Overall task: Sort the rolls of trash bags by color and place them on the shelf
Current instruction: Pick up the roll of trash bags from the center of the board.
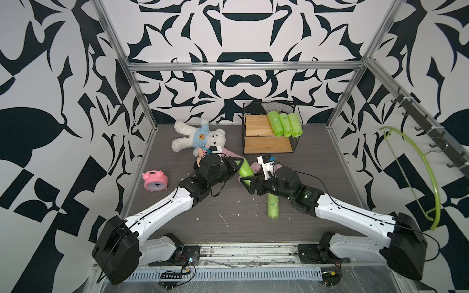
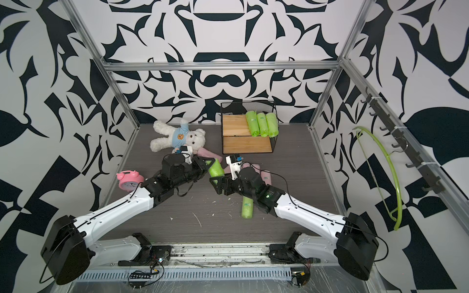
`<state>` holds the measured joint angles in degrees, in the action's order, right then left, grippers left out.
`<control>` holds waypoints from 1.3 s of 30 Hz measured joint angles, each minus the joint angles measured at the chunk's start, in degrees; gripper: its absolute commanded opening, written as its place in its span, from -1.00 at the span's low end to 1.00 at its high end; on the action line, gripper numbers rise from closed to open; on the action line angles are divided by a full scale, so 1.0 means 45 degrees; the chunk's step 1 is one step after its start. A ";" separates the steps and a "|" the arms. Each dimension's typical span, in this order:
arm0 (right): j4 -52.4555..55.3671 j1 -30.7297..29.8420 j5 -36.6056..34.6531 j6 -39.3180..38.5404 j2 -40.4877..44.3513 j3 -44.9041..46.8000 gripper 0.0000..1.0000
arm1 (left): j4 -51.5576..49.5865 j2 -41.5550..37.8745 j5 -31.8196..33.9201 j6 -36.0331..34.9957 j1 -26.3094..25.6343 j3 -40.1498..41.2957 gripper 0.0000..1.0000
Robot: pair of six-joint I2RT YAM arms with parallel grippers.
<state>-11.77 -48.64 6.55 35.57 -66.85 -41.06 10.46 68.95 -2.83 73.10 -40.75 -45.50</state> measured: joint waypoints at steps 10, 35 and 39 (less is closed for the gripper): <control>-0.0976 -0.0131 -0.0291 0.0092 0.0010 0.0238 -0.01 | 0.0325 -0.0418 0.0068 0.0714 0.0029 0.0573 -0.33; 0.4901 0.0971 -0.3225 -0.2647 0.0248 -0.3978 -0.32 | -0.0690 -0.1511 -0.0432 -0.2118 0.1384 0.0704 0.76; 0.5246 0.2200 -0.3983 -0.3487 -0.0539 -0.5858 -0.32 | -0.1996 -0.1632 -0.0826 -0.3745 0.1579 0.0408 0.78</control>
<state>11.84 -38.74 -11.38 19.88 -69.28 -67.42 1.48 61.60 -6.55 56.25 -33.65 -43.66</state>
